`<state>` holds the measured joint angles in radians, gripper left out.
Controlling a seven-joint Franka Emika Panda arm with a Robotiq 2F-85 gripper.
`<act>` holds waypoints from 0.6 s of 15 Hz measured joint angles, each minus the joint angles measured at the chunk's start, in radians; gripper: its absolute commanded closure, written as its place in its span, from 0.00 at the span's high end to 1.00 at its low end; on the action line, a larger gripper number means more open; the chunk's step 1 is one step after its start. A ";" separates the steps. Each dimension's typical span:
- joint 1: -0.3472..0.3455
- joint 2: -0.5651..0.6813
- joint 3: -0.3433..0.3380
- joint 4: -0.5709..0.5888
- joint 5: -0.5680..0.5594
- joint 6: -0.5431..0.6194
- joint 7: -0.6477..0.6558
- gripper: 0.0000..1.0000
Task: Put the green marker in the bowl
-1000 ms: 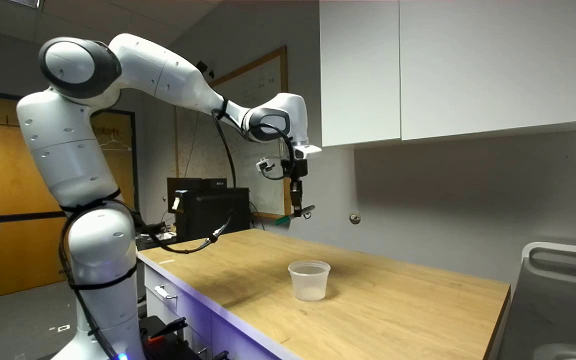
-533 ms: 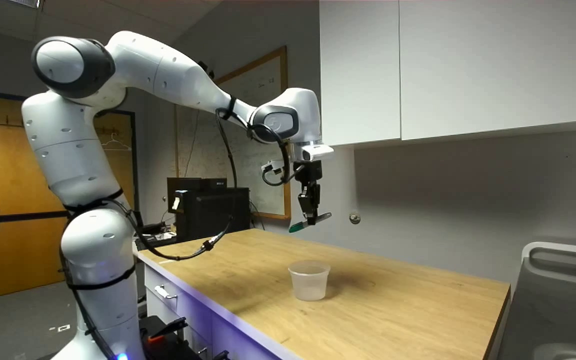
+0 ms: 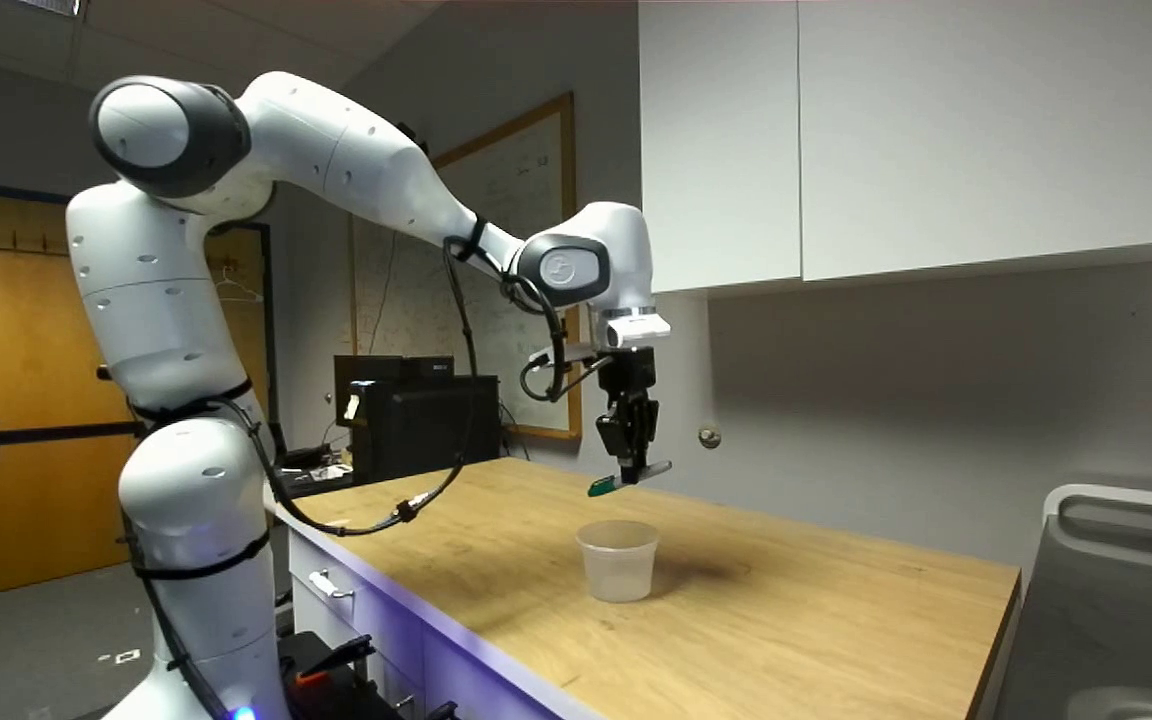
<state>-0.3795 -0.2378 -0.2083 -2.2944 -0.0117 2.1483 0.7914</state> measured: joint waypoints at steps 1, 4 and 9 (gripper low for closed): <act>0.000 0.007 0.000 0.000 -0.019 0.008 0.042 0.07; -0.001 0.021 -0.001 0.000 -0.072 0.014 0.149 0.08; -0.001 0.039 -0.002 0.000 -0.126 0.011 0.242 0.07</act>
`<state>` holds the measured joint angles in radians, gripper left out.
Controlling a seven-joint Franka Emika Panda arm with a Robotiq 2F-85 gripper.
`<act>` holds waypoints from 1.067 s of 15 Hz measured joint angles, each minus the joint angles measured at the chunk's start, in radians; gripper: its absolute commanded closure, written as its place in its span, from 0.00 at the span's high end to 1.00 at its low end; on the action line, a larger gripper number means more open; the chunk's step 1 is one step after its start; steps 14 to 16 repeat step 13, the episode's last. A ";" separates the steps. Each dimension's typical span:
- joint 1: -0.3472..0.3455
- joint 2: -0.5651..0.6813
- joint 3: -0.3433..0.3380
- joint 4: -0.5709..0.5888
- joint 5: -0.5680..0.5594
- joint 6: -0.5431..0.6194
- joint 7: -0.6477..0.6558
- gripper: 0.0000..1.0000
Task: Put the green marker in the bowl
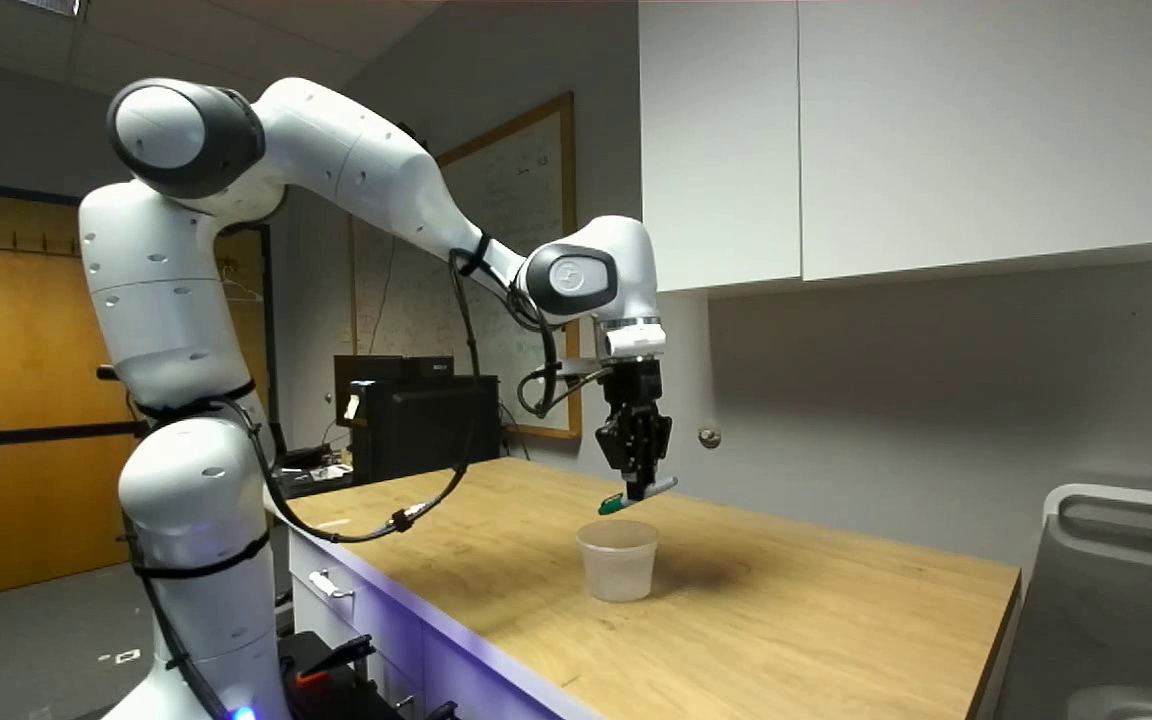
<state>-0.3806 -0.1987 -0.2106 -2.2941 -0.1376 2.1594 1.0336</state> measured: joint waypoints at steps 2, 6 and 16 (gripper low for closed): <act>0.000 0.014 0.000 0.000 -0.022 -0.001 0.023 0.08; 0.005 0.045 0.000 0.001 -0.067 -0.015 0.063 0.62; 0.025 0.068 0.001 0.011 -0.090 -0.065 0.083 1.00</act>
